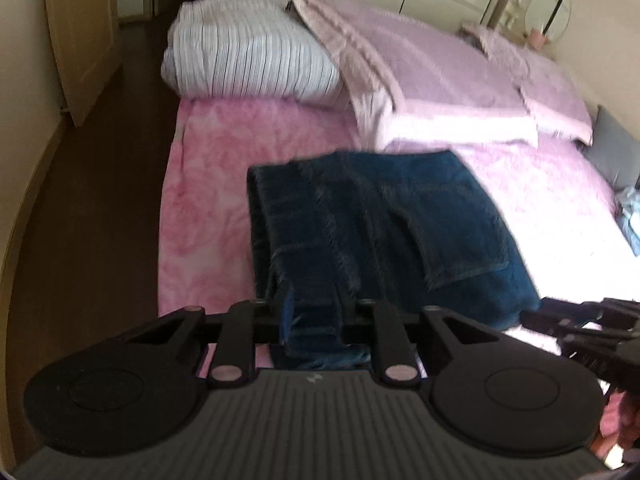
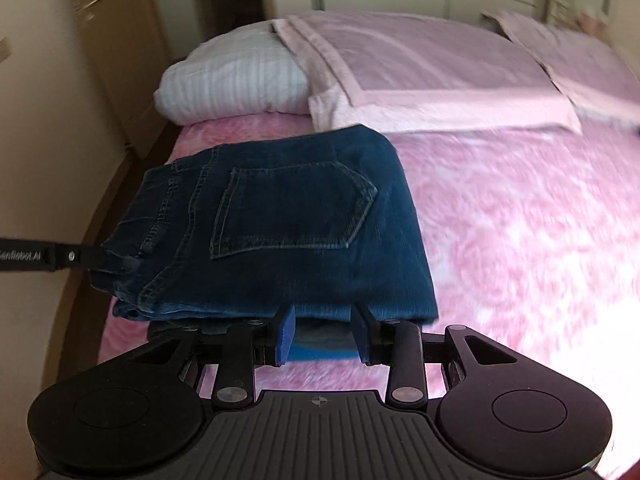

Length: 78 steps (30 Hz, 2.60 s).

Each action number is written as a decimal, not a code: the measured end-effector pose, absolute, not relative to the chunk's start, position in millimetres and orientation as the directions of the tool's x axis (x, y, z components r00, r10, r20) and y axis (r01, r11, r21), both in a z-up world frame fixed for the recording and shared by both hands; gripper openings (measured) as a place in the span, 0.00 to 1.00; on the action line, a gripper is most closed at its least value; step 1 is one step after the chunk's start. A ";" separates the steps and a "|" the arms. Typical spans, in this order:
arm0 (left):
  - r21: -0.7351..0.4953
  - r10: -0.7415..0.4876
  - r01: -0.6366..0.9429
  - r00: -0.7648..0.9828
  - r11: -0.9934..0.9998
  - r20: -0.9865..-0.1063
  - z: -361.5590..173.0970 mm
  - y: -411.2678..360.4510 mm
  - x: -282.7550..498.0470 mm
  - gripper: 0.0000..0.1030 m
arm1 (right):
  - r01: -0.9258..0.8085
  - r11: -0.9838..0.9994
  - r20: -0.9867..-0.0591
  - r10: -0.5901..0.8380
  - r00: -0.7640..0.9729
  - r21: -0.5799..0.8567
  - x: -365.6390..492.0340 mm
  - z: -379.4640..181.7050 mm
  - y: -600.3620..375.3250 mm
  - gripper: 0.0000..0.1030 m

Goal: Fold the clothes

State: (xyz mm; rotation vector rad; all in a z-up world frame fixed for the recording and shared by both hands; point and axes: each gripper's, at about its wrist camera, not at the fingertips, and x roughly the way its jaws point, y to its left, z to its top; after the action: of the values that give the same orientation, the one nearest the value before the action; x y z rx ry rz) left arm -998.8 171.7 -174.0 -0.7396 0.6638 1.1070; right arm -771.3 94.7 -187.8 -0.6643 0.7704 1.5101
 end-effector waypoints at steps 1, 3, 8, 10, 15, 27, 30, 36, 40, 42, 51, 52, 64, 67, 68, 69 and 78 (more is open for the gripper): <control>-0.184 0.531 -0.946 0.304 0.267 -0.791 -175.9 173.7 -995.3 0.13 | -0.996 -0.048 -0.784 0.614 -0.094 0.081 -772.0 -188.2 96.8 0.34; -0.169 0.507 -0.950 0.285 0.264 -0.813 -184.3 178.5 -989.7 0.05 | -0.993 -0.091 -0.779 0.617 -0.113 0.072 -774.4 -190.8 102.9 0.34; -0.166 0.467 -0.965 0.244 0.203 -0.850 -218.8 189.4 -992.1 0.01 | -0.982 -0.178 -0.772 0.615 -0.163 0.065 -790.1 -197.3 121.8 0.34; -0.168 0.467 -0.966 0.242 0.195 -0.851 -223.7 195.4 -994.4 0.01 | -0.975 -0.216 -0.767 0.616 -0.181 0.056 -799.5 -199.9 130.0 0.34; -0.094 0.463 -0.965 0.201 0.243 -0.863 -244.5 199.7 -985.0 0.00 | -0.953 -0.298 -0.793 0.593 -0.142 -0.052 -829.4 -225.9 146.9 0.34; -0.167 0.445 -0.948 0.277 0.271 -0.851 -211.8 180.1 -983.4 0.00 | -0.957 -0.287 -0.812 0.547 -0.202 0.045 -805.4 -210.3 149.0 0.35; -0.185 0.440 -0.943 0.296 0.278 -0.848 -203.5 175.2 -983.0 0.00 | -0.946 -0.320 -0.819 0.529 -0.220 0.048 -805.7 -207.5 141.3 0.35; -0.132 0.459 -0.964 0.228 0.231 -0.859 -210.4 176.2 -976.8 0.00 | -0.893 -0.443 -0.828 0.529 -0.186 -0.082 -826.9 -234.7 140.5 0.35; -0.096 0.469 -0.975 0.181 0.199 -0.865 -215.1 177.0 -972.7 0.00 | -0.878 -0.462 -0.826 0.539 -0.165 -0.125 -835.4 -239.7 137.7 0.35; -0.081 0.480 -0.981 0.156 0.175 -0.863 -207.5 173.8 -968.9 0.00 | -0.884 -0.454 -0.824 0.540 -0.173 -0.112 -831.2 -234.3 133.3 0.35; -0.079 0.484 -0.996 0.090 0.043 -0.870 -135.1 128.5 -954.0 0.21 | -0.948 -0.219 -0.843 0.442 -0.308 0.232 -763.3 -188.4 111.1 0.45; -0.074 0.490 -0.996 0.086 0.043 -0.868 -128.0 124.2 -952.1 0.26 | -0.949 -0.201 -0.842 0.443 -0.309 0.243 -759.0 -184.5 109.0 0.48; -0.063 0.601 -0.992 0.118 0.112 -0.791 -58.4 78.6 -943.1 0.49 | -0.967 -0.107 -0.777 0.577 -0.251 0.233 -747.4 -106.5 62.3 0.62; -0.052 0.621 -0.990 0.123 0.131 -0.774 -47.0 62.4 -947.7 0.50 | -0.972 -0.069 -0.768 0.602 -0.220 0.225 -753.8 -96.8 42.6 0.62; -0.049 0.627 -0.989 0.125 0.137 -0.769 -43.1 56.7 -949.4 0.50 | -0.973 -0.057 -0.764 0.610 -0.210 0.223 -756.2 -93.2 35.3 0.62; -0.051 0.631 -0.988 0.131 0.143 -0.765 -39.8 50.5 -951.8 0.50 | -0.974 -0.044 -0.760 0.618 -0.200 0.221 -758.7 -89.7 28.1 0.62; -0.039 0.647 -0.990 0.117 0.134 -0.753 -24.9 -5.6 -979.6 0.51 | -0.977 0.010 -0.742 0.653 -0.155 0.213 -786.8 -73.0 -36.4 0.62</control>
State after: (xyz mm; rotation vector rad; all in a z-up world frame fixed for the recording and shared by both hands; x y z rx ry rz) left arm -979.6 -5.6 -24.9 -0.6393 0.6706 1.3251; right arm -786.8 -36.4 -73.0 -0.5145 0.8399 1.5399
